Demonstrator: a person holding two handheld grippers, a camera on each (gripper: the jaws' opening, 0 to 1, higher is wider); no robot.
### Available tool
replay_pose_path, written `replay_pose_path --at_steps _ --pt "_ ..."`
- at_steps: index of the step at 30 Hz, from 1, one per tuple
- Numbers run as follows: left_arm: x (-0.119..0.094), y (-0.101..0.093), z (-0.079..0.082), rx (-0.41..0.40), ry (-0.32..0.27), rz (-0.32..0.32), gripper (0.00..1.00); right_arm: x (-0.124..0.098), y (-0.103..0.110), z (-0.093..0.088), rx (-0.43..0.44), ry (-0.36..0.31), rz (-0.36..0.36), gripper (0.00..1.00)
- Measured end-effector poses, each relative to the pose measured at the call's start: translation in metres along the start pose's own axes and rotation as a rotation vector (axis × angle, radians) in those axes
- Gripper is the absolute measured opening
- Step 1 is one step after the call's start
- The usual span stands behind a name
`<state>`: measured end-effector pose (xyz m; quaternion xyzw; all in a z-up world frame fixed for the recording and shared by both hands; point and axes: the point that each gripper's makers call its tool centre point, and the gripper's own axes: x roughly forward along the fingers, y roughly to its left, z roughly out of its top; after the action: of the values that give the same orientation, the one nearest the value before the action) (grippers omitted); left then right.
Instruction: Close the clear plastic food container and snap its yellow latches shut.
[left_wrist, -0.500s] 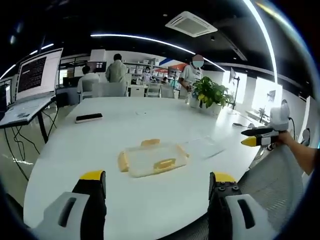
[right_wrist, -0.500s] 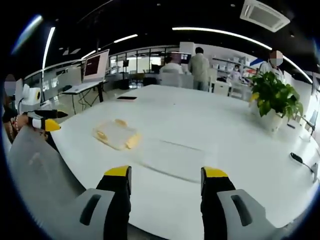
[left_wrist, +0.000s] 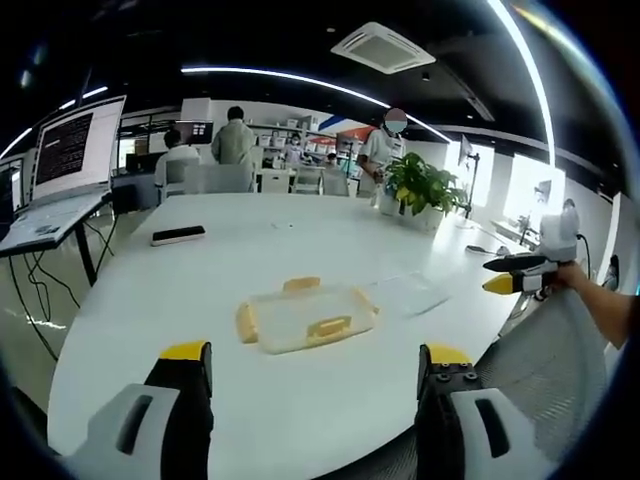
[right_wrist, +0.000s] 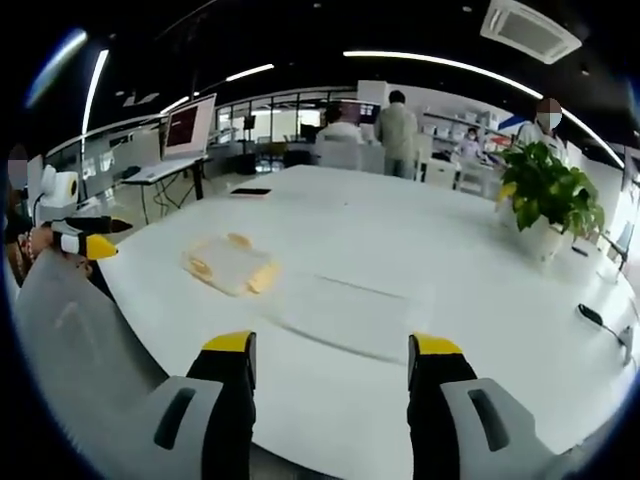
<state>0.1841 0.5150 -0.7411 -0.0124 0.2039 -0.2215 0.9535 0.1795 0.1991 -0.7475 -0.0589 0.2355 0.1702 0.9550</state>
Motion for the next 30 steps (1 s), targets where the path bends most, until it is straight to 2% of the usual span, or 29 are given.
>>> replay_pose_path --at_steps 6,11,15,21,27,30 --pt "0.0010 0.0004 -0.0006 0.002 0.006 -0.002 0.80 0.0000 0.0011 0.0017 0.002 -0.009 0.009 0.56" --pt "0.0022 0.0016 -0.0030 0.008 0.020 0.000 0.79 0.0009 0.0049 -0.0005 -0.019 0.006 0.028 0.49" --pt "0.0020 0.0031 -0.0010 0.000 0.006 0.005 0.79 0.0013 0.0059 -0.0008 -0.016 0.008 0.034 0.50" --pt "0.0025 0.0029 -0.0050 0.006 0.029 0.000 0.78 0.0017 0.0063 -0.0032 -0.014 0.021 0.033 0.51" --pt "0.0012 0.0016 -0.0018 -0.006 0.011 -0.004 0.77 0.0017 0.0069 -0.0040 -0.015 0.025 0.037 0.50" --pt "-0.0007 0.0018 0.0043 -0.034 -0.027 -0.003 0.78 0.0018 0.0076 -0.0051 -0.012 0.030 0.041 0.50"
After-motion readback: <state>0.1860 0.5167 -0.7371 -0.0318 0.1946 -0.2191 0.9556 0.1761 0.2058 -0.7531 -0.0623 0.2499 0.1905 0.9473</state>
